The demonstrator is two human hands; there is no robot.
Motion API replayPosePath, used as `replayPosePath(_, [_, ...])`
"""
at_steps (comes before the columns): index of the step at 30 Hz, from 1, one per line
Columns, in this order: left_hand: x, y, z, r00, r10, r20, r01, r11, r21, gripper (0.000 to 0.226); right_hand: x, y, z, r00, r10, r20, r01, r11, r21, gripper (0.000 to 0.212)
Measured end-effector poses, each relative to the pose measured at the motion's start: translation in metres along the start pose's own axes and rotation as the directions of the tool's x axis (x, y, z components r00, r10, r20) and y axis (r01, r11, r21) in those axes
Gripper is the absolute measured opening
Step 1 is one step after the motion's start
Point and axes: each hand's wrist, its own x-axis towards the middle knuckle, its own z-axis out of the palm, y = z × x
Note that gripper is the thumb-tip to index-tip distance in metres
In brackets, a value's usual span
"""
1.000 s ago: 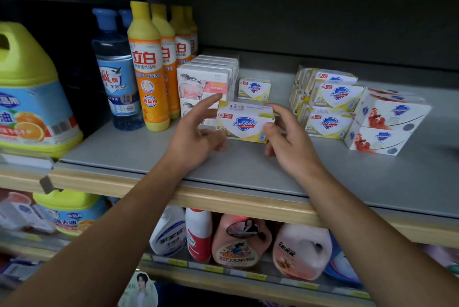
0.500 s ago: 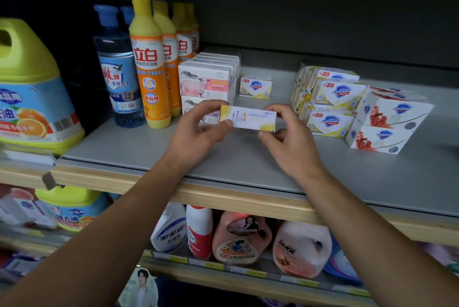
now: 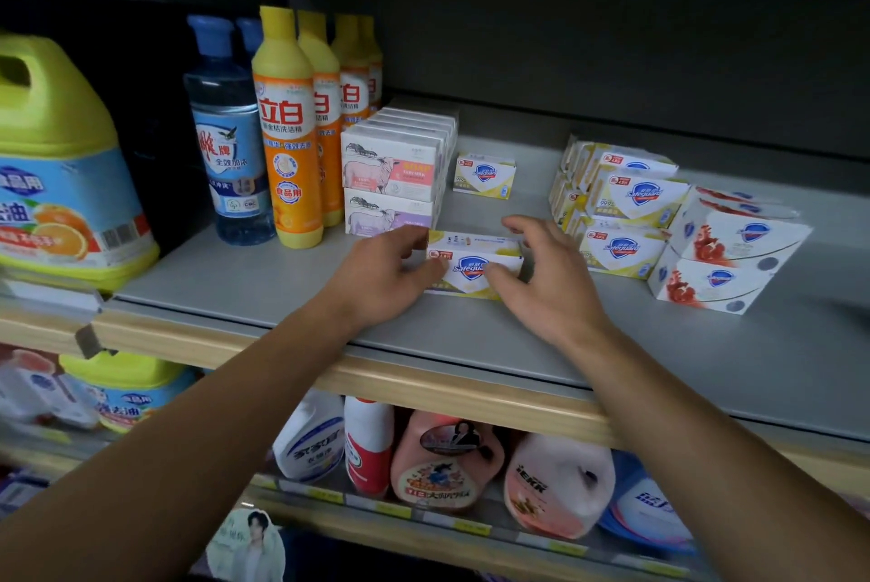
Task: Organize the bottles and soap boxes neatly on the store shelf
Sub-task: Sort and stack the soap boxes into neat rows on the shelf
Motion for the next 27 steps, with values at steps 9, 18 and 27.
replayPosePath(9, [-0.001, -0.035, -0.023, 0.998, 0.04, 0.043, -0.055, 0.903, 0.426, 0.055, 0.052, 0.007, -0.005, 0.981, -0.145, 0.132, 0.169, 0.966, -0.196, 0.046])
replayPosePath(18, [0.006, -0.045, -0.017, 0.995, 0.081, 0.057, -0.098, 0.874, 0.476, 0.067, 0.149, 0.045, 0.034, 0.989, -0.144, -0.043, 0.106, 0.87, -0.482, 0.047])
replayPosePath(27, [0.01, -0.052, -0.014, 0.996, 0.085, 0.041, -0.094, 0.878, 0.47, 0.056, 0.188, 0.07, 0.078, 0.998, -0.018, -0.064, -0.022, 0.815, -0.579, 0.044])
